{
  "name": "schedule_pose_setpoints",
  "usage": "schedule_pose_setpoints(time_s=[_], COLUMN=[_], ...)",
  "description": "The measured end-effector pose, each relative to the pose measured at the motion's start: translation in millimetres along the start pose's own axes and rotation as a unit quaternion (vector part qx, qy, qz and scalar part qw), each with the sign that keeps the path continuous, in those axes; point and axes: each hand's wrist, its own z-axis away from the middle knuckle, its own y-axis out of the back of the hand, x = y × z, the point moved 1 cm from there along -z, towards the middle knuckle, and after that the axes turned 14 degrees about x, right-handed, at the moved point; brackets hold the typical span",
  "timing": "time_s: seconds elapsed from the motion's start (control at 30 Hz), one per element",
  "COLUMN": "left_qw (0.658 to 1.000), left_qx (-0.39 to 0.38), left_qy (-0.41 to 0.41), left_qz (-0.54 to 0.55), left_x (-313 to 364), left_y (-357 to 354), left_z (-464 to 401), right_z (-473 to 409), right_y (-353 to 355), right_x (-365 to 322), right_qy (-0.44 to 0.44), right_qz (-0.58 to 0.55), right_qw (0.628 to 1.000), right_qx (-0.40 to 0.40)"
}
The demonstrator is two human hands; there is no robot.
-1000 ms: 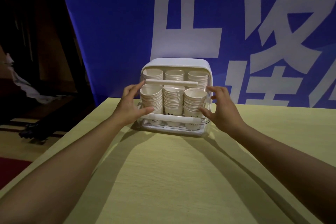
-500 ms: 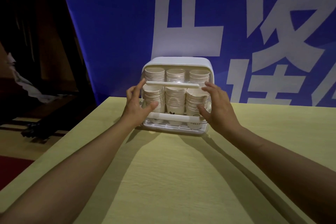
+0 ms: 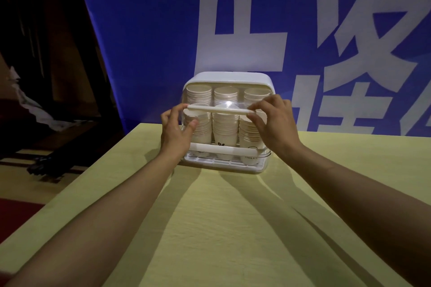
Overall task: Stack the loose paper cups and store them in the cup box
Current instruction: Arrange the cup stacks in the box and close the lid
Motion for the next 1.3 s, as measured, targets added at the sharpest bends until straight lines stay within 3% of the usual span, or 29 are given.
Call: schedule_pose_setpoints(time_s=[0.3, 0.43, 0.63, 0.77, 1.3], left_qw=[1.0, 0.999, 0.997, 0.997, 0.997], left_qx=[0.018, 0.041, -0.023, -0.03, 0.062], left_qy=[0.01, -0.006, -0.071, -0.069, -0.017], left_qz=[-0.004, -0.01, -0.017, -0.011, -0.029], left_x=[9, 2, -19, -19, -2], left_y=[-5, -6, 9, 16, -3], left_z=[-3, 4, 21, 23, 18], right_z=[-7, 10, 29, 32, 27], right_y=[-5, -7, -11, -10, -4], right_x=[-5, 2, 10, 11, -3], right_qy=[-0.015, 0.016, 0.024, 0.022, -0.029], right_qz=[-0.015, -0.015, -0.02, -0.021, -0.033], right_qw=[0.998, 0.998, 0.997, 0.997, 0.998], right_qx=[0.053, 0.059, 0.072, 0.068, 0.049])
